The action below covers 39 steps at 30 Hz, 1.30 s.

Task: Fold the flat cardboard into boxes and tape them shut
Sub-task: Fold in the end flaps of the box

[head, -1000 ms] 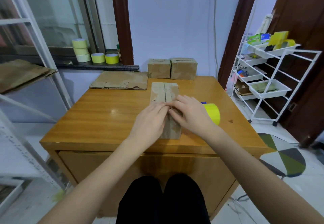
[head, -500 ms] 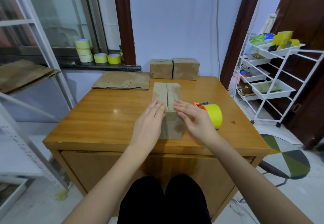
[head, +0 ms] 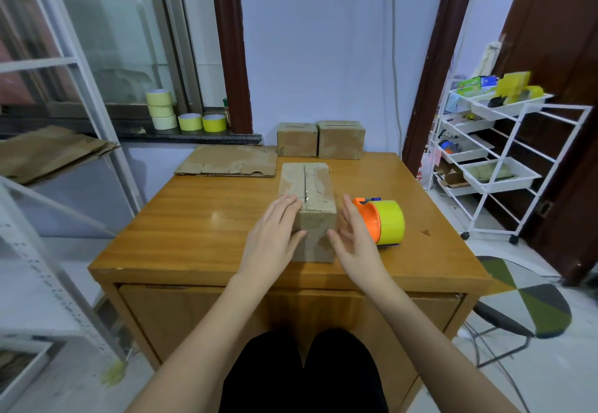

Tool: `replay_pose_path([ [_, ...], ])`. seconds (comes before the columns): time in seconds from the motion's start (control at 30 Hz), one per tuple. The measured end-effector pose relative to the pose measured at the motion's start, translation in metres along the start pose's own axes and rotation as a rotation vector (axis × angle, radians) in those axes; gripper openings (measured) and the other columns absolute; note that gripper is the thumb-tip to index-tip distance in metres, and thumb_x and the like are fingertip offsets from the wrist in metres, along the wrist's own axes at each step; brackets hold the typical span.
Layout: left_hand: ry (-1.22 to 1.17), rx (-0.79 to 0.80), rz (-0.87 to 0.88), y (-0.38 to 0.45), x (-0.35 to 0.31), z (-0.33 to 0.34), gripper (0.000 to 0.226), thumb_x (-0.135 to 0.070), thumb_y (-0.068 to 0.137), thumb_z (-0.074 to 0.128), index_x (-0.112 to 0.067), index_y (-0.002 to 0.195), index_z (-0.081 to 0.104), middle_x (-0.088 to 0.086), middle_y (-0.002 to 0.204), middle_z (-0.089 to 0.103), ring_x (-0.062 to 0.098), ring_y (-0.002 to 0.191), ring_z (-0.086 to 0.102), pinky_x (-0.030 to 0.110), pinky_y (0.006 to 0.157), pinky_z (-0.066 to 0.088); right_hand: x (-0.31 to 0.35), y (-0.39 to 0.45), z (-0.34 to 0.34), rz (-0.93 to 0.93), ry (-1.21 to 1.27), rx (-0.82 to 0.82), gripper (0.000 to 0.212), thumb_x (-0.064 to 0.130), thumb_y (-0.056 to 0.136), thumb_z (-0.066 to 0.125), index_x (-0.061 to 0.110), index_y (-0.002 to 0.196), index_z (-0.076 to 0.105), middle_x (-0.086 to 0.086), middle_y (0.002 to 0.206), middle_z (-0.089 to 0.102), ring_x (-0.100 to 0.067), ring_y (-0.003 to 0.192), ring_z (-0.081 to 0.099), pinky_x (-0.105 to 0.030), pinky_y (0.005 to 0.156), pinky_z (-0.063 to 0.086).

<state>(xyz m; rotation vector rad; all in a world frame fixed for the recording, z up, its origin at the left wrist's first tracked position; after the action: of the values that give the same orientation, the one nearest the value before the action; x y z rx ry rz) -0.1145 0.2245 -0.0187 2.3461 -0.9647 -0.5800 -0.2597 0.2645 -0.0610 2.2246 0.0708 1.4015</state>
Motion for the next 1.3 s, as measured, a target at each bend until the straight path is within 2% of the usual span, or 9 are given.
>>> replay_pose_path([
  [0.2,-0.023,-0.097,0.002,-0.006,-0.003,-0.014,0.053,-0.025,0.078,0.077,-0.009,0.126,0.06,0.003,0.127,0.061,0.017,0.124,0.051,0.03,0.092,0.048,-0.037,-0.022,0.012,0.197,-0.036,0.094,0.114,0.078,0.067,0.061,0.024,0.153,0.01,0.007,0.154,0.029,-0.004,0.14,0.03,-0.041,0.114,0.034],
  [0.37,0.019,-0.167,0.006,-0.001,-0.011,-0.031,0.053,-0.032,0.075,0.079,-0.009,0.12,0.063,0.003,0.116,0.065,0.018,0.109,0.059,0.025,0.082,0.048,-0.021,-0.017,0.006,0.173,0.15,0.054,0.092,0.05,0.077,0.073,0.018,0.149,0.026,0.005,0.144,0.046,-0.009,0.131,0.046,-0.039,0.107,0.043],
  [0.5,0.1,-0.09,0.008,0.004,-0.014,-0.032,0.064,-0.04,0.077,0.075,-0.008,0.129,0.056,0.006,0.126,0.06,0.024,0.118,0.054,0.034,0.1,0.041,-0.01,-0.015,-0.001,0.158,0.162,0.009,0.074,0.03,0.081,0.071,0.012,0.145,0.037,-0.002,0.137,0.054,-0.012,0.124,0.053,-0.035,0.102,0.047],
  [0.63,0.321,0.023,0.237,0.005,-0.036,-0.027,0.103,-0.042,0.065,0.082,-0.007,0.148,0.031,0.013,0.152,0.033,0.027,0.141,0.03,0.04,0.118,0.017,-0.005,-0.011,-0.006,0.165,0.129,-0.06,0.066,0.013,0.084,0.071,0.008,0.143,0.041,-0.006,0.138,0.053,-0.016,0.127,0.051,-0.041,0.105,0.044],
  [0.87,0.731,0.273,0.505,0.002,-0.063,-0.007,0.101,-0.032,0.089,0.058,-0.014,0.147,-0.022,0.017,0.149,-0.034,0.033,0.138,-0.031,0.048,0.11,-0.022,0.009,-0.011,-0.007,0.123,0.058,-0.07,0.059,0.005,0.085,0.069,0.022,0.137,0.045,-0.003,0.135,0.055,-0.019,0.123,0.053,-0.039,0.102,0.046],
  [1.0,0.869,0.27,0.636,-0.002,-0.068,0.008,0.068,-0.024,0.101,0.036,-0.006,0.151,-0.007,0.018,0.157,-0.012,0.035,0.144,-0.013,0.05,0.107,-0.018,0.007,-0.008,-0.006,0.11,0.056,-0.097,0.056,-0.004,0.084,0.063,0.031,0.126,0.048,-0.007,0.109,0.065,-0.02,0.101,0.063,-0.032,0.084,0.054],
  [1.07,0.864,0.241,0.643,-0.001,-0.065,0.008,0.067,-0.027,0.097,0.045,-0.007,0.152,0.013,0.018,0.157,0.014,0.034,0.145,0.009,0.05,0.113,-0.004,0.011,-0.007,-0.005,0.103,0.073,-0.088,0.057,-0.005,0.085,0.062,0.019,0.135,0.047,0.015,0.11,0.06,0.004,0.099,0.061,-0.015,0.082,0.05],
  [1.17,0.784,0.194,0.7,-0.002,-0.064,0.006,0.063,-0.031,0.085,0.062,-0.01,0.142,0.043,0.017,0.143,0.047,0.032,0.136,0.039,0.046,0.115,0.019,0.012,-0.006,-0.006,0.125,0.156,-0.093,0.053,-0.006,0.087,0.062,0.01,0.135,0.048,0.008,0.118,0.059,0.003,0.103,0.058,-0.01,0.082,0.047],
  [1.3,0.648,0.118,0.615,0.005,-0.051,-0.016,0.103,-0.043,0.052,0.086,-0.002,0.138,0.046,0.025,0.134,0.052,0.039,0.128,0.046,0.049,0.111,0.026,0.017,-0.01,-0.018,0.117,0.25,-0.107,0.04,-0.001,0.091,0.057,0.022,0.124,0.053,-0.004,0.129,0.058,0.001,0.11,0.058,-0.012,0.087,0.047],
])
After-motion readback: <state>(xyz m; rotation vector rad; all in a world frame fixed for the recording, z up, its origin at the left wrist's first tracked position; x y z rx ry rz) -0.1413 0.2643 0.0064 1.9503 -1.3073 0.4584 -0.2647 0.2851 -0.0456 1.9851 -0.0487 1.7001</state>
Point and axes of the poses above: each hand's wrist, its own y-axis towards the middle knuckle, its own z-axis out of the palm, x = y × z, the point moved 7 cm from there along y, towards the middle knuckle
